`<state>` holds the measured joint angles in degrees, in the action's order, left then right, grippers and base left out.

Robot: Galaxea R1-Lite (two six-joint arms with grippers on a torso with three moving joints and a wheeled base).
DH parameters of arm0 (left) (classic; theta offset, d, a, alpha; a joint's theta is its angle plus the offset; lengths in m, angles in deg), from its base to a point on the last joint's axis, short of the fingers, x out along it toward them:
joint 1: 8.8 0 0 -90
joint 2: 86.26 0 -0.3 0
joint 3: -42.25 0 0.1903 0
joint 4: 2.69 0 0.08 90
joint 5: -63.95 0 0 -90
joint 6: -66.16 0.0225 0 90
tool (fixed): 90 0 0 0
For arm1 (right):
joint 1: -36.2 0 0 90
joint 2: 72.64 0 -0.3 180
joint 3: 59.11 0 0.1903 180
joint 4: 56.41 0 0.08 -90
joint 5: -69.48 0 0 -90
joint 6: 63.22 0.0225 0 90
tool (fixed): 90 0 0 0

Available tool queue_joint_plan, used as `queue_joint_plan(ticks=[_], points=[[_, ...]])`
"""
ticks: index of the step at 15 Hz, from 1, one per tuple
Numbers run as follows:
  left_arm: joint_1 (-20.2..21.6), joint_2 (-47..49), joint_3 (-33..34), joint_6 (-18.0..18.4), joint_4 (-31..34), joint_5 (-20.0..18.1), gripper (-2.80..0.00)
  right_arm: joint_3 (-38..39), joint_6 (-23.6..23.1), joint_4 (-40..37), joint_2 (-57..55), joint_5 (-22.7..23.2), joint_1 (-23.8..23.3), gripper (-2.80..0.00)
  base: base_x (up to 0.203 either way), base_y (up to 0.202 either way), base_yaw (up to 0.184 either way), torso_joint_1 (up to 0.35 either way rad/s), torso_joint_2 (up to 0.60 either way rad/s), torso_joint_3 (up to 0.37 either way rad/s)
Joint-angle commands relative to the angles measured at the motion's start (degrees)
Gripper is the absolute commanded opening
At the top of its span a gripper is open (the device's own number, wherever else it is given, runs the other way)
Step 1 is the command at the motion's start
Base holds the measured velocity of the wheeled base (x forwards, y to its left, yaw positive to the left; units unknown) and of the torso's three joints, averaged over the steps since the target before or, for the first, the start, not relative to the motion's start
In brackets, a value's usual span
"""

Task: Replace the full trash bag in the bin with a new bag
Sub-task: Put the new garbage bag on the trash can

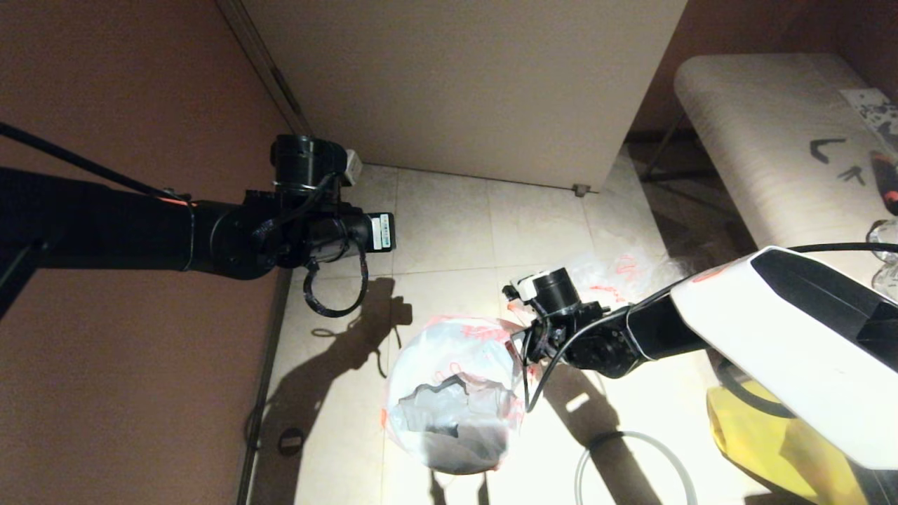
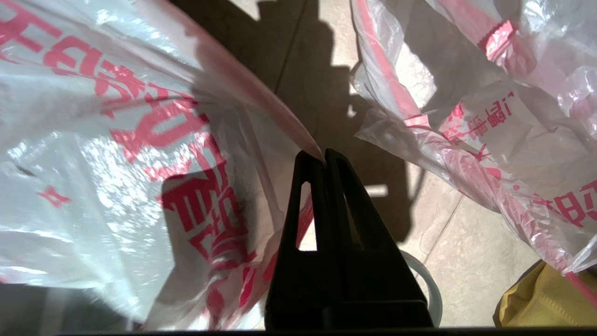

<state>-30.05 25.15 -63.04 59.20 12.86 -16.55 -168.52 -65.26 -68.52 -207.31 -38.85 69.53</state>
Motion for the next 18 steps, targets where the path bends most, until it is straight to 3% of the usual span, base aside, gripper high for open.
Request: queue_joint_plan(ticks=[1,18], points=[[-0.02,0.30,0.01,-0.07,-0.19,0.08,-2.80,-0.40,-0.07,0.17,-1.61,0.02,-1.30,-2.80,0.000,0.000,0.000,0.000,0.00,0.000],[-0.29,0.83,-0.61,-0.86,-0.19,0.08,-2.80,-5.39,-0.43,-0.25,-6.44,2.76,2.05,-2.80,0.000,0.000,0.000,0.000,0.00,0.000]])
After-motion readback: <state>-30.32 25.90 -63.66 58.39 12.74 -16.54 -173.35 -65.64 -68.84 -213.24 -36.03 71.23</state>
